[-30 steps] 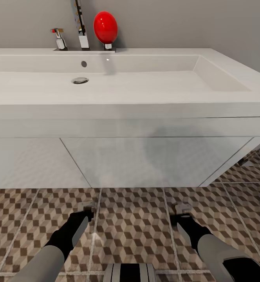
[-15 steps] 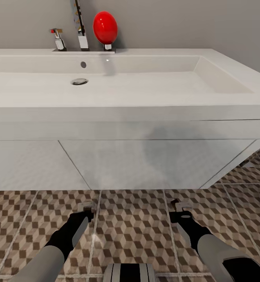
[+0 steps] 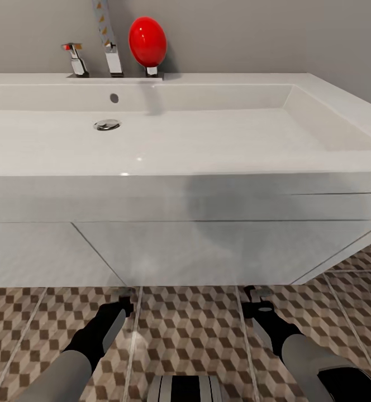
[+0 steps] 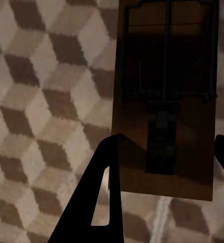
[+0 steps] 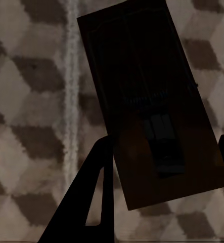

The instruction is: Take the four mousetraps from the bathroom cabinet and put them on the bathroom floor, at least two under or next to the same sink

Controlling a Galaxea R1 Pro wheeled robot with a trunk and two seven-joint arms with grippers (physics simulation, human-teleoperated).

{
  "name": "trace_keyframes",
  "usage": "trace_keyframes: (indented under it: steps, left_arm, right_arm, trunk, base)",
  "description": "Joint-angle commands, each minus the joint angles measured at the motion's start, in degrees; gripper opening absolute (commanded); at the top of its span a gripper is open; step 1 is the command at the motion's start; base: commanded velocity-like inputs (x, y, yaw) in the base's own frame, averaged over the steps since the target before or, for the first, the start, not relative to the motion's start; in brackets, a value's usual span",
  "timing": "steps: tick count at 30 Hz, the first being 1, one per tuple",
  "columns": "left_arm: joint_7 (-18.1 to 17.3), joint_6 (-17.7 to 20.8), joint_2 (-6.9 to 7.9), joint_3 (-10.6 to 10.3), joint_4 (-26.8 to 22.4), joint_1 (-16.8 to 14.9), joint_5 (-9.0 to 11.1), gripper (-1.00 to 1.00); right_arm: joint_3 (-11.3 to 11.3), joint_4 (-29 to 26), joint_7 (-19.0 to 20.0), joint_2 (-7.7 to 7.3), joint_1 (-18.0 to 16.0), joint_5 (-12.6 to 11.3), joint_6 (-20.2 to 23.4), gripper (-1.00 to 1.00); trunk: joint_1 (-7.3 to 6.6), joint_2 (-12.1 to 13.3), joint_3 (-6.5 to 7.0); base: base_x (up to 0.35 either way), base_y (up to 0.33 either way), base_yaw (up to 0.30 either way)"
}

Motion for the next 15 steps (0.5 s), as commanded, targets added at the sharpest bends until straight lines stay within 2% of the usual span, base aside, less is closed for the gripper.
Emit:
trace_keyframes:
  steps: [1, 8, 15]
  left_arm:
    - [0.6, 0.2, 0.04, -0.3, -0.1, 0.0, 0.6, -1.00]
    - [0.6, -0.3, 0.05, -0.3, 0.1, 0.0, 0.6, -1.00]
    - [0.7, -4.3, 0.03, -0.4, 0.3, 0.0, 0.6, -1.00]
  right_arm:
    - [0.5, -0.1, -0.3, -0.03, 0.0, -0.1, 0.5, -1.00]
    - [0.7, 0.3, -0.3, -0.09, 0.0, 0.1, 0.3, -1.00]
    - [0.7, 0.4, -0.3, -0.05, 0.0, 0.0, 0.4, -1.00]
  trunk:
    - [-0.01, 0.0, -0.04]
    - [-0.01, 0.0, -0.04]
    - [-0.01, 0.0, -0.04]
  base:
    - [0.011, 0.000, 0.000]
    - [0.060, 0.000, 0.000]
    - [0.071, 0.000, 0.000]
